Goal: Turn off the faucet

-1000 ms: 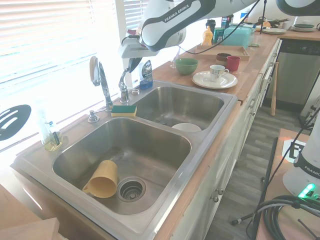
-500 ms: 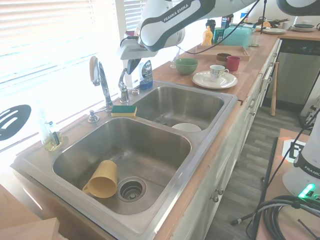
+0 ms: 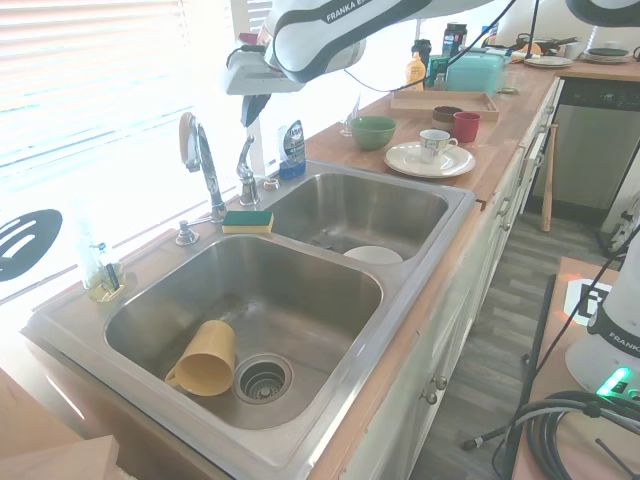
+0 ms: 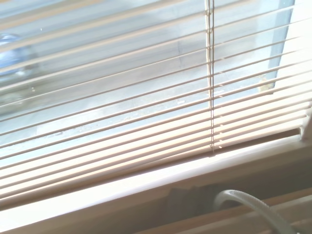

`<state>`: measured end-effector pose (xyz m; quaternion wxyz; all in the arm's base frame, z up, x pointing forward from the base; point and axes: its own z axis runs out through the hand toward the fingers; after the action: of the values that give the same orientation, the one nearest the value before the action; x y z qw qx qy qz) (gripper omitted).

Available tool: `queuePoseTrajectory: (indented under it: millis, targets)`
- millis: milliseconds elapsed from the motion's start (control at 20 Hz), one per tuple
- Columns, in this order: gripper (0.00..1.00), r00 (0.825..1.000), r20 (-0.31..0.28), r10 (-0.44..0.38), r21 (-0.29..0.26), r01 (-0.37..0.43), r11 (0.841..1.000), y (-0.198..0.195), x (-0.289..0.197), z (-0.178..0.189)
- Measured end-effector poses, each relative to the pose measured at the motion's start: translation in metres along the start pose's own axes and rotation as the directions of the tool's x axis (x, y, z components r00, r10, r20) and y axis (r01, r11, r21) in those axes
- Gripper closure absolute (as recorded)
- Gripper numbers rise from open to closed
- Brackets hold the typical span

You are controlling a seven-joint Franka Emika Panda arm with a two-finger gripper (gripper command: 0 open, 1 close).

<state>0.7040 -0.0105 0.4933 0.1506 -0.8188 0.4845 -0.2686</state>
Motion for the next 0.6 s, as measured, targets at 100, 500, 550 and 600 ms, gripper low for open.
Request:
queuePoseTrajectory:
  millis: [100, 500, 550, 600]
  targets:
    - [1.00, 1.000, 0.004, 0.015, -0.009, -0.015, 1.000, -0.002, 0.009, 0.001]
    - [1.00, 0.996, 0.063, 0.060, -0.047, -0.058, 0.997, 0.001, 0.025, 0.050]
    - [1.00, 0.996, 0.068, 0.064, -0.051, -0.061, 0.997, 0.003, 0.026, 0.055]
    - [1.00, 0.995, 0.071, 0.065, -0.054, -0.062, 0.997, 0.005, 0.026, 0.060]
